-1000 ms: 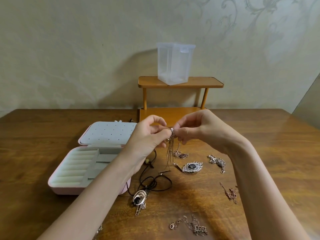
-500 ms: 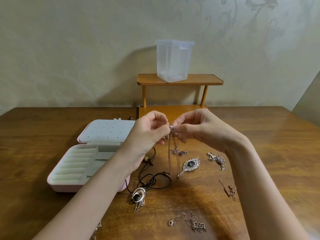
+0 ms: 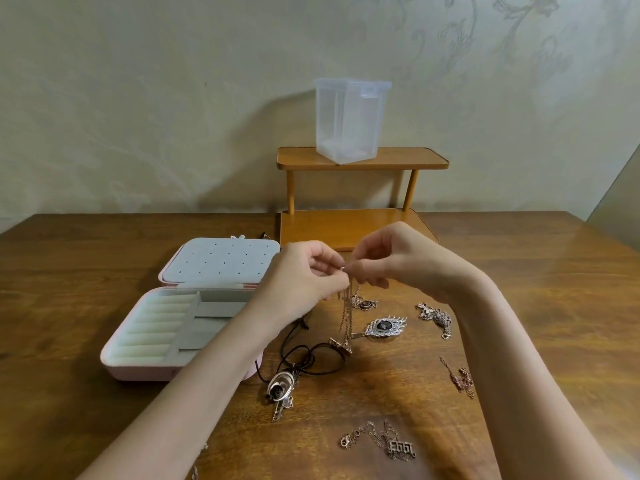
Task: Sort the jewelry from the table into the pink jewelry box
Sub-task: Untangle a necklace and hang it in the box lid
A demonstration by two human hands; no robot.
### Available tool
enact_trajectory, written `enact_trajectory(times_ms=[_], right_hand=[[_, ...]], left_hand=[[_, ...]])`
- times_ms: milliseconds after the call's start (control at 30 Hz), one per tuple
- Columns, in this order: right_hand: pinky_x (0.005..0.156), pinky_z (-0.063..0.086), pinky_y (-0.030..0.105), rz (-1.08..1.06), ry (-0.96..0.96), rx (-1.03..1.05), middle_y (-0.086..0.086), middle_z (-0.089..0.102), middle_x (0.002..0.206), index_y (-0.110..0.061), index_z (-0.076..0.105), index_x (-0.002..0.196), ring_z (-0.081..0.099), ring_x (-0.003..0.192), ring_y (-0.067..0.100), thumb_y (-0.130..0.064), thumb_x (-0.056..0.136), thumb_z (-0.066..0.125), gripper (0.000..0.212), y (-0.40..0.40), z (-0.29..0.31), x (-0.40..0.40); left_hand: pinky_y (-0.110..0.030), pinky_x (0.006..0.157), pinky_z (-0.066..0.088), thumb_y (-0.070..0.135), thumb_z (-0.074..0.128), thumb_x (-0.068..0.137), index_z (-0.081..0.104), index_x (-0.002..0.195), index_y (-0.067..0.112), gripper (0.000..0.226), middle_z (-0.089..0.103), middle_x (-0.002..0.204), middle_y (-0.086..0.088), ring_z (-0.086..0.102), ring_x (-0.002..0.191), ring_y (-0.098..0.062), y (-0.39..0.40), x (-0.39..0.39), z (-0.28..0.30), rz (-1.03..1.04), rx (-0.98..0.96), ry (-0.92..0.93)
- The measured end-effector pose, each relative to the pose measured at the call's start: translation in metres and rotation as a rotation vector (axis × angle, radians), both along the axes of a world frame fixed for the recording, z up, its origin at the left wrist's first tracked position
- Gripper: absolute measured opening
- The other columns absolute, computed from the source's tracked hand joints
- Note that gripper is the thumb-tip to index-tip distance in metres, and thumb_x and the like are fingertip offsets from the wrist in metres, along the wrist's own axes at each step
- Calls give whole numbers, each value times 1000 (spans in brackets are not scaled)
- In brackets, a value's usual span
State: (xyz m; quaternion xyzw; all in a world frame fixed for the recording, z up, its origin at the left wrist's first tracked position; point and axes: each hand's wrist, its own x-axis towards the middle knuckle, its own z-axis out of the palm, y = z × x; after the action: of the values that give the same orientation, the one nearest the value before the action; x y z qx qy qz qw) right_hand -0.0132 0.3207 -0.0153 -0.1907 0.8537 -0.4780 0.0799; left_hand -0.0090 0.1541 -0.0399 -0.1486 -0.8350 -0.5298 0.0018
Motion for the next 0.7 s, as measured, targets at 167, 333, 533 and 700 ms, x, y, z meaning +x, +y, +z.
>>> enact_trajectory(times_ms=[167, 333, 533, 700], right_hand=[[50, 37, 23, -87, 193, 231, 1, 57, 56, -1, 69, 73, 45, 48, 6, -33, 73, 61, 33, -14, -1, -2], [50, 36, 21, -23, 115, -146, 4, 52, 56, 5, 60, 71, 45, 51, 12, -13, 89, 58, 26, -8, 0, 2], [55, 41, 20, 87, 2, -292, 3, 55, 61, -1, 62, 77, 47, 54, 10, -13, 82, 66, 14, -4, 0, 3], [52, 38, 16, 138, -84, -329, -1, 52, 59, -4, 57, 76, 45, 53, 8, -11, 79, 56, 8, -2, 0, 2]], left_hand=[[-11, 58, 48, 15, 69, 80, 68, 86, 16, 7, 67, 76, 3, 61, 69, -6, 0, -2, -8, 43, -48, 71], [-13, 43, 40, 12, 65, 76, 65, 79, 10, 3, 53, 64, 2, 47, 54, -5, -2, 1, 2, -180, 643, -542], [-12, 40, 39, 18, 66, 69, 60, 77, 10, 13, 52, 63, 1, 45, 51, -4, -9, 1, 10, -264, 815, -684], [-14, 48, 39, 20, 66, 66, 63, 75, 11, 13, 54, 67, 0, 47, 60, -6, -2, 1, 5, -212, 725, -393]])
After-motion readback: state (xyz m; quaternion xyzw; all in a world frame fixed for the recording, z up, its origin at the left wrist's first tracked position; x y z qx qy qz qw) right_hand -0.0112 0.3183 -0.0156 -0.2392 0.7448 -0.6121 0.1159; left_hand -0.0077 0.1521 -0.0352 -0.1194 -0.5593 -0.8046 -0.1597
